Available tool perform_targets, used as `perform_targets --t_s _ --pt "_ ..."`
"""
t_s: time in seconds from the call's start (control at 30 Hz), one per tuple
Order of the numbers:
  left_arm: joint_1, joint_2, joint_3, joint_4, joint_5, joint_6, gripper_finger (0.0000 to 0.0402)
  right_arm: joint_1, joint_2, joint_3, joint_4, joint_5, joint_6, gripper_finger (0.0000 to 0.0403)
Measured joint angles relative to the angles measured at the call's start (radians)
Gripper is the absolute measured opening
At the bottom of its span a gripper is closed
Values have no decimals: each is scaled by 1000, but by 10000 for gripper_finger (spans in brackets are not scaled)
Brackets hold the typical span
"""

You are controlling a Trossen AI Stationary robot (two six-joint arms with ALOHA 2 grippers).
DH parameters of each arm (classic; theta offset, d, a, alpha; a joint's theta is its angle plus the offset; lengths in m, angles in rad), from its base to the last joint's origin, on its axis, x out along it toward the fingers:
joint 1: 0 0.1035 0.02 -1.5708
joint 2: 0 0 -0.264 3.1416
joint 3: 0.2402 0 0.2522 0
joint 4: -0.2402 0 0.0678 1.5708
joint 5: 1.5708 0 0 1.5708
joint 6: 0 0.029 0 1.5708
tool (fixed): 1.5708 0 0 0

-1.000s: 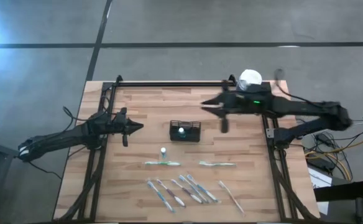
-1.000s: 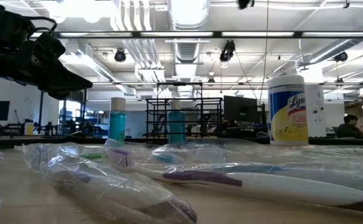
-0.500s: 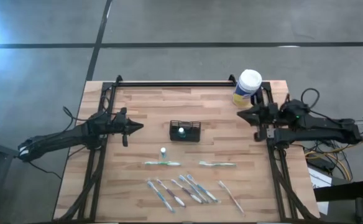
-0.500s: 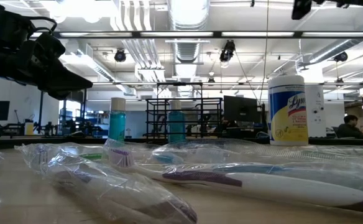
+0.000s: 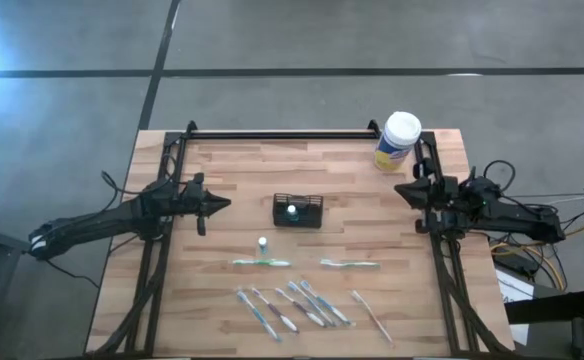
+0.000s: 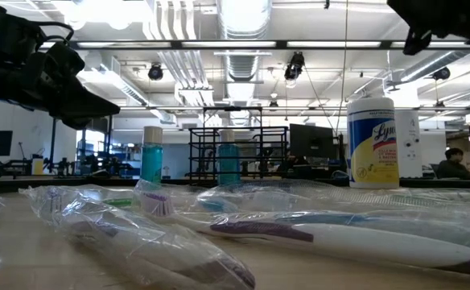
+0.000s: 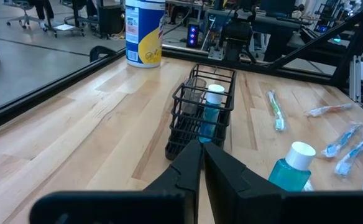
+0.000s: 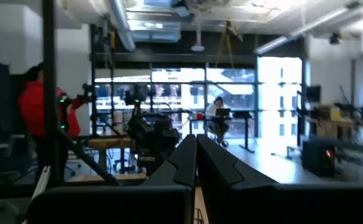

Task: Pick & Place toothbrushing station
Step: Put the mouthwash into the wire organizer

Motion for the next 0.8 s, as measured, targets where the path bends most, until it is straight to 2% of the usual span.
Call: perform_targets --t_s 0.2,0.47,0.6,0.8 --pt "0 16 -2 2 0 0 26 0 -74 -3 -199 33 32 8" --pt "0 33 -2 2 -1 3 26 0 -74 -76 -176 21 10 8" --pt "0 34 -2 2 -1 4 26 0 -73 -160 -57 28 1 8" --pt "0 36 -2 2 -1 8 26 0 -59 -166 -64 60 -6 8"
